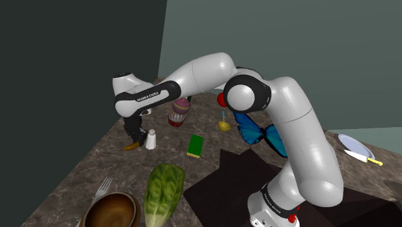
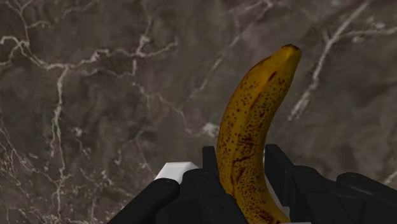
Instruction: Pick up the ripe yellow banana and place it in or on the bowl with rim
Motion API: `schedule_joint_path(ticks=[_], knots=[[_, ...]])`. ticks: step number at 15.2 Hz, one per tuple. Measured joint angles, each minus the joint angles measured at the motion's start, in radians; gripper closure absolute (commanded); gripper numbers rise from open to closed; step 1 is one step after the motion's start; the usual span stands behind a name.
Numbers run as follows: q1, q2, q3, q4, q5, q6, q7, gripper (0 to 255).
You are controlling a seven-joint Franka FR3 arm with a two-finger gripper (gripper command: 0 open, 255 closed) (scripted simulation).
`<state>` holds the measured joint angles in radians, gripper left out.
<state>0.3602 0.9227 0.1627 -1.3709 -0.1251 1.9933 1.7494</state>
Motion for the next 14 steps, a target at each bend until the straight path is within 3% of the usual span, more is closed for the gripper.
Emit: schedule_joint_path(ticks=[14], knots=[[-0.006,-0.096,0.01,-0.015,0.011,-0.081,-0.002,255]])
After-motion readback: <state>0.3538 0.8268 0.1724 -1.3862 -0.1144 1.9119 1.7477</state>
